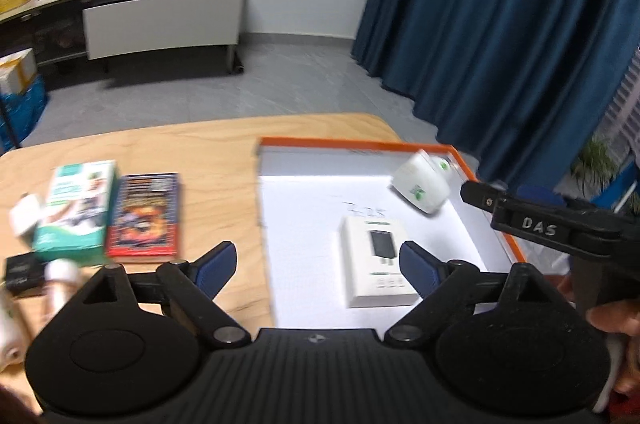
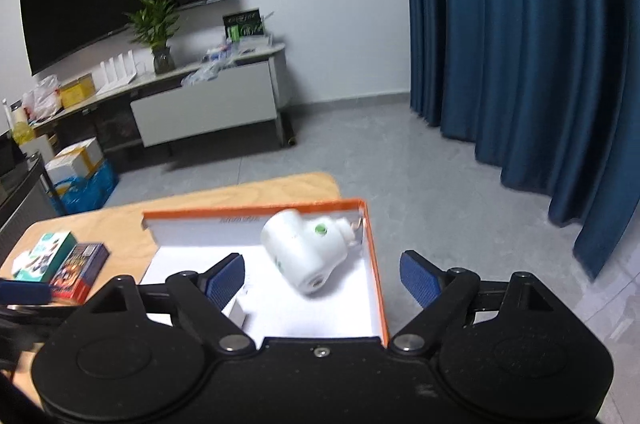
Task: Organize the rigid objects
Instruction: 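Move both tools back over the table toward the remaining items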
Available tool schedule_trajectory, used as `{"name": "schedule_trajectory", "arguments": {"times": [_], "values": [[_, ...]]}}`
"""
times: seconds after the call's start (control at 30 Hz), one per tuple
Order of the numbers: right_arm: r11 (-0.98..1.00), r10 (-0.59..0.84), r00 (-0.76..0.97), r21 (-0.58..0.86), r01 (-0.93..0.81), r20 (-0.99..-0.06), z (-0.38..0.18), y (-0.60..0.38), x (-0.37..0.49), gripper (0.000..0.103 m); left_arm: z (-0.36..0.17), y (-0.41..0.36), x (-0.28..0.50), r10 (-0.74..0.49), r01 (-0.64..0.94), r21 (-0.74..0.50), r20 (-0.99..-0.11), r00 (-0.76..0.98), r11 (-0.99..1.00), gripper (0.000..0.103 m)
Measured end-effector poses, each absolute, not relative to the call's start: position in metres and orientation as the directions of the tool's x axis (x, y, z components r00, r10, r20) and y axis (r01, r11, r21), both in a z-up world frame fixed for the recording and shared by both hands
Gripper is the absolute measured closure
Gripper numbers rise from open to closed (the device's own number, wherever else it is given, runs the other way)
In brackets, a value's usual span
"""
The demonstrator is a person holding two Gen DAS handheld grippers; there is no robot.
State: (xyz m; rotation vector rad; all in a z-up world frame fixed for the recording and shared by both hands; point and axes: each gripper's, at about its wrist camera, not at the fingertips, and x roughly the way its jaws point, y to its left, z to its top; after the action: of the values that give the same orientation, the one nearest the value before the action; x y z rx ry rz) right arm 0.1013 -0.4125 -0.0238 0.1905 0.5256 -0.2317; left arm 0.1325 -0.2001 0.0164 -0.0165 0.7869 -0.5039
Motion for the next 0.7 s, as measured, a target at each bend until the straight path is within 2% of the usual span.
{"name": "schedule_trajectory", "arguments": {"times": [0.1,0.3,0.43,0.57,0.7], "values": [[0.95,-0.141,0.813,0.155,0.273,-0.565,-0.03,-0.407,0.106,0.004,0.026,-0.172,0.126,-0.415,0.391,-0.194,-0.655,0.631,0.9,0.012],[0.934,-0.099,0.817,0.23,0.272,-0.568,-0.037,-0.355,0.097,0.004,0.039,-0.107,0.115,-0.336,0.285,-0.185,-0.629,0.701,0.941,0.011],[0.919,-0.022,0.845,0.322,0.227,-0.535,-0.036,-0.305,0.108,0.004,0.037,-0.06,0.107,-0.26,0.185,-0.183,-0.633,0.729,0.966,0.01],[0.906,0.16,0.869,0.418,0.059,-0.469,-0.031,-0.258,0.122,0.004,0.032,-0.02,0.096,-0.194,0.088,-0.192,-0.644,0.74,0.977,0.009],[0.915,0.22,0.891,0.4,-0.048,-0.397,-0.011,-0.233,0.121,0.003,0.026,0.002,0.092,-0.157,0.023,-0.207,-0.661,0.733,0.978,0.009]]}}
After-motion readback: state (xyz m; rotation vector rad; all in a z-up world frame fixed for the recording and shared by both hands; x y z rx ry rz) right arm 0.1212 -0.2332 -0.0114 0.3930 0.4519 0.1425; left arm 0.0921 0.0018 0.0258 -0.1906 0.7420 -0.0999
